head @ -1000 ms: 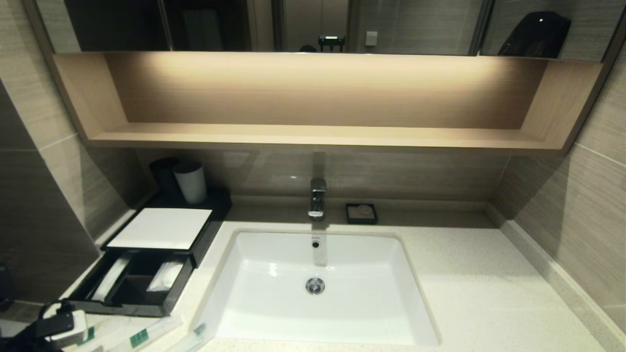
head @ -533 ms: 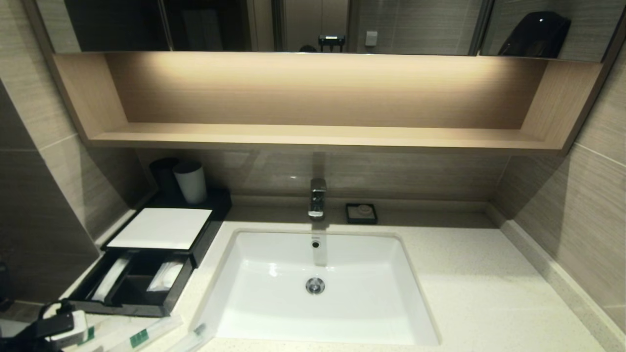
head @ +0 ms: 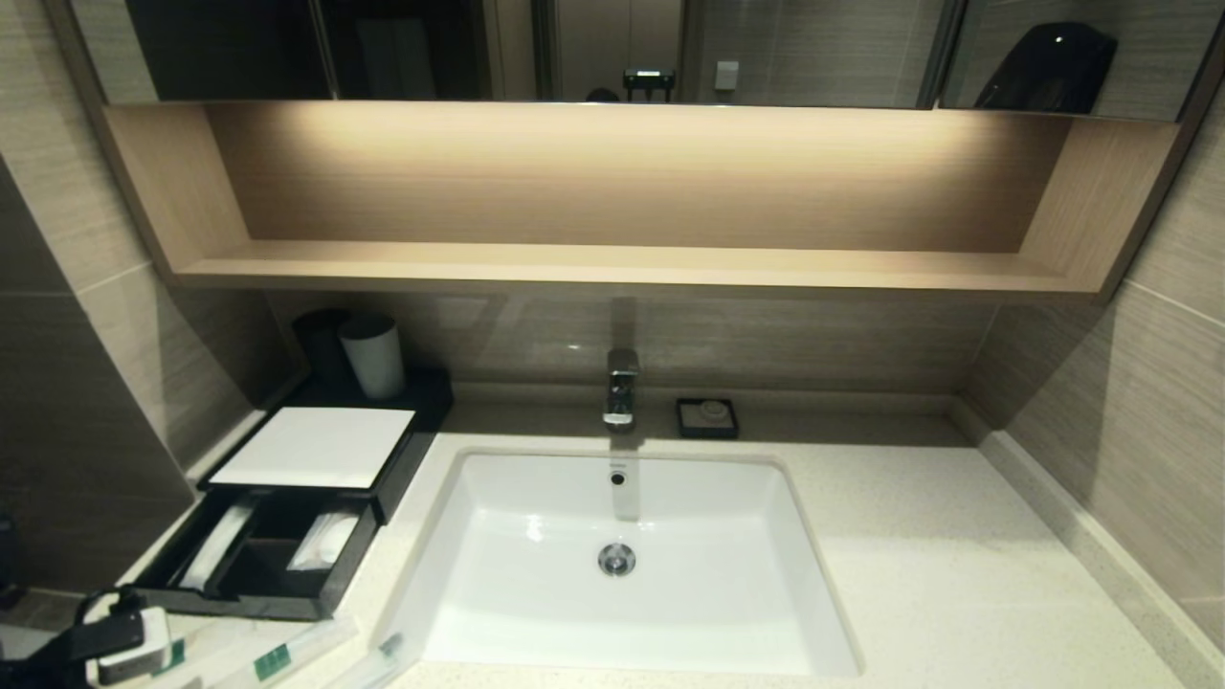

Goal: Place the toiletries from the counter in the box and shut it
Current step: Pick up the bathroom toiletry

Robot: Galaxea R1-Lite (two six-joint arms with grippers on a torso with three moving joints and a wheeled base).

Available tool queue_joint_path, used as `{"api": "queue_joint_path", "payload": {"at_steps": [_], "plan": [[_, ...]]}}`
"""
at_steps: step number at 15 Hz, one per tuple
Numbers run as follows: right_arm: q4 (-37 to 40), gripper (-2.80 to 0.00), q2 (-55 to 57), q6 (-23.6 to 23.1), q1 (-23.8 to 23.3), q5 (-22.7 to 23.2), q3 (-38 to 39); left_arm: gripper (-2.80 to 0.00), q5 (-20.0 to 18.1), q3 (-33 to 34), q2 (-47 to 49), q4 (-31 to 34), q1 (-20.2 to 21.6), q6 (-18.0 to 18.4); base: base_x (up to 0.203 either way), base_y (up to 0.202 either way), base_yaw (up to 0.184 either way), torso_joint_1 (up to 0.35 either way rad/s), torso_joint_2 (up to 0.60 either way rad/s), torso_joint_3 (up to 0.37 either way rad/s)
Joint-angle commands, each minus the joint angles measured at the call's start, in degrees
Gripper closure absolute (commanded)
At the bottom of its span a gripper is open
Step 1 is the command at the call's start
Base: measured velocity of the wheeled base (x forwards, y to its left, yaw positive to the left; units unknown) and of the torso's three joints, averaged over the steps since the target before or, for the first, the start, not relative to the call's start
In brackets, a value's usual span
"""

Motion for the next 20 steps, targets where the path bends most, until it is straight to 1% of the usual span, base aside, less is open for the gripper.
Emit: {"api": "queue_joint_path", "payload": {"at_steps": [1, 7, 10, 14, 18, 20], "plan": [[0.0, 0.0, 0.0, 0.0, 0.0, 0.0, 0.0, 0.0, -0.1, 0.0, -0.3, 0.2, 0.0, 0.5, 0.0, 0.0, 0.0, 0.0, 0.0, 0.0], [0.0, 0.0, 0.0, 0.0, 0.0, 0.0, 0.0, 0.0, -0.1, -0.1, -1.5, 0.5, 0.1, 0.7, 0.0, 0.0, 0.0, 0.0, 0.0, 0.0], [0.0, 0.0, 0.0, 0.0, 0.0, 0.0, 0.0, 0.0, -0.1, 0.0, -3.9, 1.3, 0.1, 0.7, 0.0, 0.0, 0.0, 0.0, 0.0, 0.0], [0.0, 0.0, 0.0, 0.0, 0.0, 0.0, 0.0, 0.0, -0.7, -0.9, -8.2, 5.5, 0.1, 0.7, 0.0, 0.0, 0.0, 0.0, 0.0, 0.0], [0.0, 0.0, 0.0, 0.0, 0.0, 0.0, 0.0, 0.0, -1.0, -1.5, -12.7, 8.1, 0.1, 0.7, 0.0, 0.0, 0.0, 0.0, 0.0, 0.0], [0.0, 0.0, 0.0, 0.0, 0.0, 0.0, 0.0, 0.0, -3.3, -2.9, -14.3, 9.9, 0.1, -0.4, 0.0, 0.0, 0.0, 0.0, 0.0, 0.0]]}}
